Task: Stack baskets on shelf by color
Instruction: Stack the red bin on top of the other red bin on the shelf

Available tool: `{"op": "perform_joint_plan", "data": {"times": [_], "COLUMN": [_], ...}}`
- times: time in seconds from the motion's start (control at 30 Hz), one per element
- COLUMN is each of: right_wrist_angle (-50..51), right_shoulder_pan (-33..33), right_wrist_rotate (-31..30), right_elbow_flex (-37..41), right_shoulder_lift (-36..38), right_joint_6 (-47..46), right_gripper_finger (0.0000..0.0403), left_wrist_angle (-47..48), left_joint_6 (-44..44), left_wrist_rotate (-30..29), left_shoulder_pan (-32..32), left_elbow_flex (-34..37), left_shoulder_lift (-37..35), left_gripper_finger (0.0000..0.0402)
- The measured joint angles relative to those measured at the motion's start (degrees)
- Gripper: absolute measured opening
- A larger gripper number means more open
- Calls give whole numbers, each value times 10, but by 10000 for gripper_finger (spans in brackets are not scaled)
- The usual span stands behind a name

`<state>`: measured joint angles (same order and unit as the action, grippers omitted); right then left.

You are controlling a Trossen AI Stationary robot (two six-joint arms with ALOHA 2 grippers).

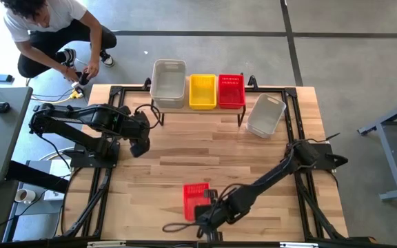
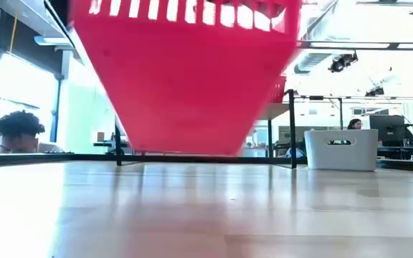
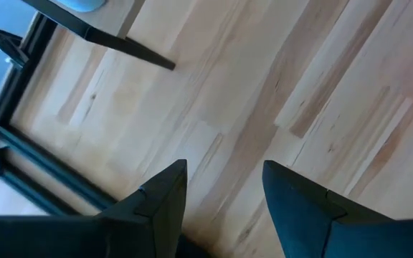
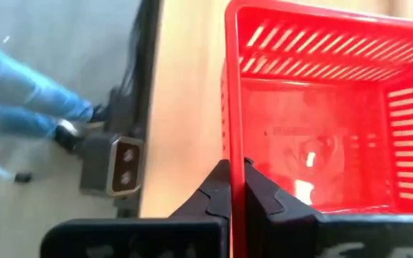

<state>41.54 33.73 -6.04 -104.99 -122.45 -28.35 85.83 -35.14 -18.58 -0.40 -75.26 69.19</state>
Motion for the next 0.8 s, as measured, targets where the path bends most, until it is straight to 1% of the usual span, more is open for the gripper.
{"op": "perform_joint_plan", "data": {"times": [0.13, 0.27, 0.53, 0.8], "right_wrist_angle": [25, 50, 93, 115], "right_shoulder_pan": [-15, -32, -69, -111], "right_wrist_rotate": [-28, -62, -152, -182], "right_elbow_flex": [0, 0, 0, 0], "right_shoulder_lift": [29, 65, 135, 189], "right_joint_6": [-11, -28, -53, -28], "right_gripper_finger": [0, 0, 0, 0], "left_wrist_angle": [-34, -52, -70, -92], "left_joint_6": [-16, 4, 14, 62], "left_wrist_rotate": [0, 0, 0, -2], "left_shoulder_pan": [0, 0, 0, 0], "left_elbow_flex": [0, 0, 0, 0], "left_shoulder_lift": [0, 0, 0, 0], "left_gripper_finger": [172, 172, 172, 172]}}
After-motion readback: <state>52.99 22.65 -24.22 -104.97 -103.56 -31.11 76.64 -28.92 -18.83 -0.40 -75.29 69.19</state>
